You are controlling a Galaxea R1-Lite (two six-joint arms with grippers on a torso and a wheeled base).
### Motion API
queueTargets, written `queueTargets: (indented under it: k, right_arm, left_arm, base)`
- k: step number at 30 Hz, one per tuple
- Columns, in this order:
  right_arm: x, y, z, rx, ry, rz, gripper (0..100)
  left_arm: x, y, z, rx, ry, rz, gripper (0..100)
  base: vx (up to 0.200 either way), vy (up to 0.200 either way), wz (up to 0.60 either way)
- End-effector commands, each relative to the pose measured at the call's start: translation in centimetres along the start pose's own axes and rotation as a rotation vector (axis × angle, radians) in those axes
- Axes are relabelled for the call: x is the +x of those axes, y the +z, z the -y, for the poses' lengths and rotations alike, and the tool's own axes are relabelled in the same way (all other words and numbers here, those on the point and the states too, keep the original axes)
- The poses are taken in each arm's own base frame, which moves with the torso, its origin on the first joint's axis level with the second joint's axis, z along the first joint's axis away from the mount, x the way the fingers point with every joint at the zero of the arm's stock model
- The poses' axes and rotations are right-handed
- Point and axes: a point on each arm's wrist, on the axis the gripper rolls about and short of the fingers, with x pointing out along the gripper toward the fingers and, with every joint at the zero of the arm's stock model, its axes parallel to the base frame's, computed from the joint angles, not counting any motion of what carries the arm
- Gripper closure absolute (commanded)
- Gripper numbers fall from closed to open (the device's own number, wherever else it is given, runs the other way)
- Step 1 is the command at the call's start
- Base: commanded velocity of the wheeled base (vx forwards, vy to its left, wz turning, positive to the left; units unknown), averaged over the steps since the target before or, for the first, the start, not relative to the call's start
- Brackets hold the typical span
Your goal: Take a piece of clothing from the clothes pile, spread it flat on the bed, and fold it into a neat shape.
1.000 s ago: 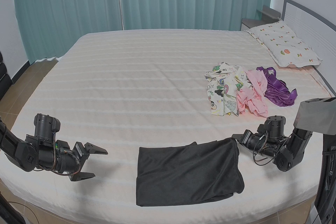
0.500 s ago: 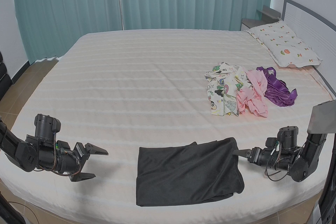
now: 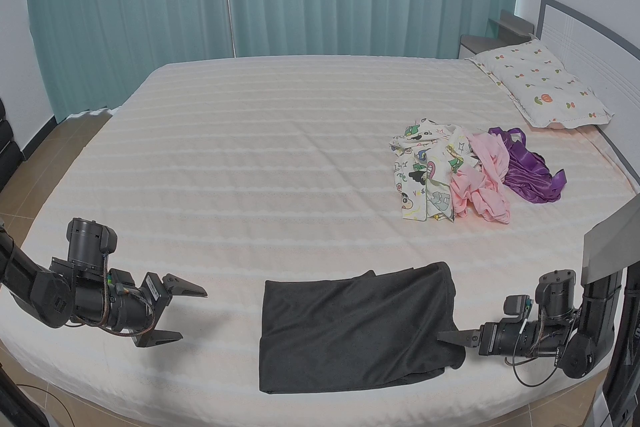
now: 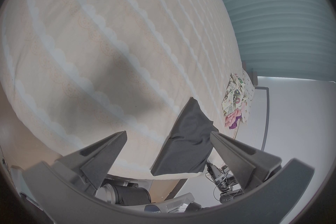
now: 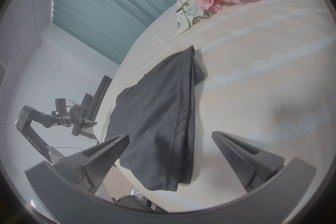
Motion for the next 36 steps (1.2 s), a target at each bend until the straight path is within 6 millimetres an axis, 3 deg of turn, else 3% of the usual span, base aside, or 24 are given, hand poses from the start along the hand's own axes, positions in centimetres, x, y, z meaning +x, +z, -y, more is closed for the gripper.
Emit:
queueTargets:
  k: [1, 4, 5, 19, 36]
  right_arm:
    - [0.6, -1.6, 0.4, 0.02, -0.015, -0.077, 0]
    - [0.6, -1.5, 0.4, 0.017, -0.013, -0.064, 0]
    - [0.5, -1.5, 0.4, 0.017, -0.013, -0.064, 100]
    - [-0.8, -1.6, 1.2, 0.07, -0.062, -0.066, 100]
    - [-2.3, -2.0, 0.4, 0.055, -0.094, -0.147, 100]
  left_arm:
    - [0.1, 0.0, 0.0, -0.001, 0.002, -0.001, 0]
    - [0.1, 0.0, 0.0, -0.001, 0.002, -0.003, 0]
    - [0.1, 0.0, 0.0, -0.001, 0.002, -0.003, 0]
    - [0.1, 0.0, 0.0, 0.0, 0.003, -0.001, 0]
    - [0.1, 0.0, 0.0, -0.001, 0.003, -0.005, 0]
  base:
    - [0.0, 0.0, 0.0]
    - [0.0, 0.0, 0.0]
    - [0.0, 0.0, 0.0]
    - [0.0, 0.0, 0.0]
    - [0.0, 0.0, 0.0]
